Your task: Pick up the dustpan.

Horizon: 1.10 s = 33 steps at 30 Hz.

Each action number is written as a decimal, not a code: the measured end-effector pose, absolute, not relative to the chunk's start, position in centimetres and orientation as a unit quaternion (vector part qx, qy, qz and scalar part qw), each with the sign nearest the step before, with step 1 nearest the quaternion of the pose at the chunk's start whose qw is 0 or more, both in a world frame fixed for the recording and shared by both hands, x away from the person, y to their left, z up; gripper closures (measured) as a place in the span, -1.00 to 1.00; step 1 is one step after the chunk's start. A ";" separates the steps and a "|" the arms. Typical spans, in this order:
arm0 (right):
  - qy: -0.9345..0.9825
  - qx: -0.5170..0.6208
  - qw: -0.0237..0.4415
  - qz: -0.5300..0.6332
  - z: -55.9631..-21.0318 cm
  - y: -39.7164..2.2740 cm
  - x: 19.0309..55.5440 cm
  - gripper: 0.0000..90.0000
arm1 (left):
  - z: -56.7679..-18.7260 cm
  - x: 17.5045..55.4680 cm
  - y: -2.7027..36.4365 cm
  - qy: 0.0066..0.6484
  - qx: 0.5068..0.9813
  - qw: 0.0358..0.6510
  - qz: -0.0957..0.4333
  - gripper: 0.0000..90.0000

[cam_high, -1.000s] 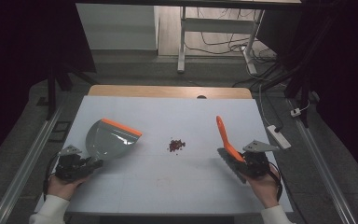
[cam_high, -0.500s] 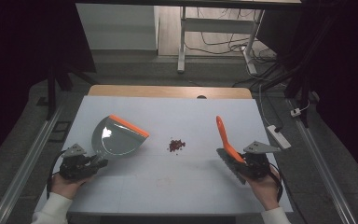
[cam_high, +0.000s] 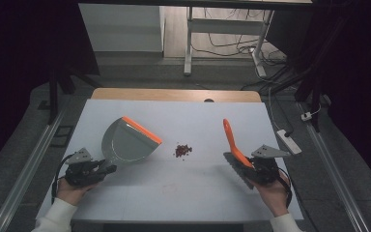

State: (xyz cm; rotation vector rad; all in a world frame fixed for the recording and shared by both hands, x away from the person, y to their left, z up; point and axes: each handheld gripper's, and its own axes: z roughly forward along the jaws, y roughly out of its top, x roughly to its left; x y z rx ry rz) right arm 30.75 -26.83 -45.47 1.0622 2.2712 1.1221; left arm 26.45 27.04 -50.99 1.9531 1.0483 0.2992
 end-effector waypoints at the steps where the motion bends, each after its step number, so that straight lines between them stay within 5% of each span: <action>1: 0.811 0.379 0.196 0.401 -45.5 -26.8 30.8 0.56 | -51.0 26.5 27.0 0.417 0.788 0.437 0.119 0.37; 33: 0.816 0.377 0.196 0.392 -45.7 -26.5 30.8 0.56 | -50.0 25.6 23.5 0.297 0.872 0.379 0.090 0.37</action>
